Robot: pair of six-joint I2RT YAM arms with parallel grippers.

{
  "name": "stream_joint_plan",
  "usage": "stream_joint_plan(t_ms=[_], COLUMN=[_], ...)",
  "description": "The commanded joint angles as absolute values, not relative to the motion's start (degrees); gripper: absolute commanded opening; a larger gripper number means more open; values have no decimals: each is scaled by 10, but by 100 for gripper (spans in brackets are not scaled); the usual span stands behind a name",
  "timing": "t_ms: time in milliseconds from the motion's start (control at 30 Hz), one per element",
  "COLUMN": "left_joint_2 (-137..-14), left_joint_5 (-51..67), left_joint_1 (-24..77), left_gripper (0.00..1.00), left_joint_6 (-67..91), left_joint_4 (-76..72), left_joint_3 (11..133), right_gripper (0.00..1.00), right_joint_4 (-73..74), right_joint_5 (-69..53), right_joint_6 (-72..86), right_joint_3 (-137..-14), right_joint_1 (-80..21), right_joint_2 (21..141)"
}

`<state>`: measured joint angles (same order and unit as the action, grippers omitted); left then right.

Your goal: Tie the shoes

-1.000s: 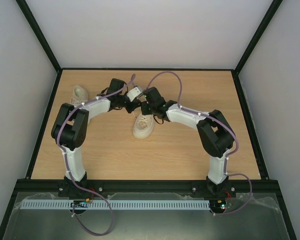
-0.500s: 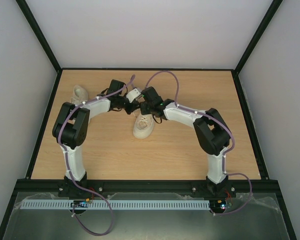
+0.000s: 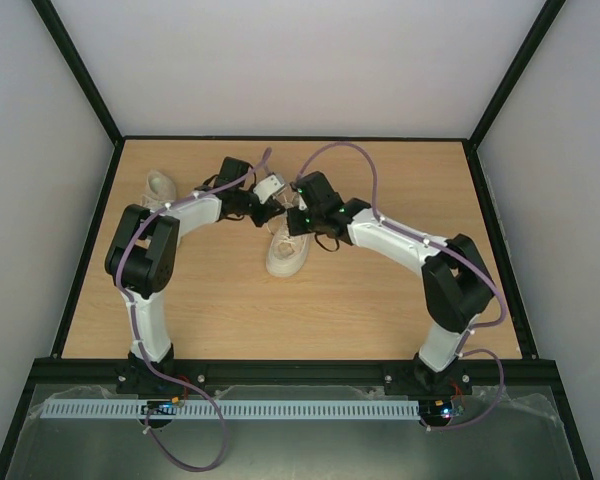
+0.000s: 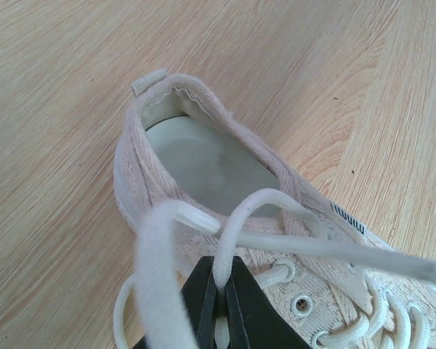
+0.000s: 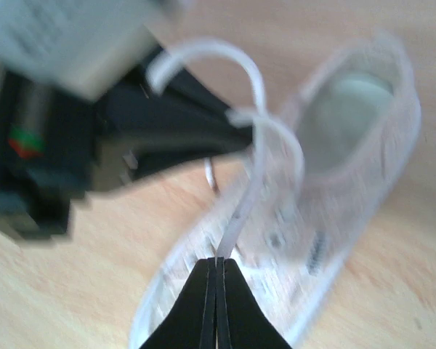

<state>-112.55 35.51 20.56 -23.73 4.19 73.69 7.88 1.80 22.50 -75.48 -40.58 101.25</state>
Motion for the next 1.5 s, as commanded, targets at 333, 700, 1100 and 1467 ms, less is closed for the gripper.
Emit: stream_joint_plan(t_ms=[333, 700, 1100, 1467], left_joint_2=[-1116, -1131, -1132, -1127], left_joint_5=[403, 294, 311, 323], left_joint_1=[174, 140, 173, 181], left_gripper=[96, 71, 76, 57], left_joint_6=[-479, -497, -518, -545], left_joint_4=[276, 190, 23, 13], left_joint_3=[827, 771, 701, 699], right_gripper=[1, 1, 1, 1], right_joint_4=[165, 155, 166, 179], right_joint_5=[-110, -115, -108, -80], right_joint_6=[229, 217, 209, 212], right_joint_3=[-588, -589, -600, -594], right_joint_1=[-279, -264, -264, -264], right_joint_2=[957, 963, 940, 925])
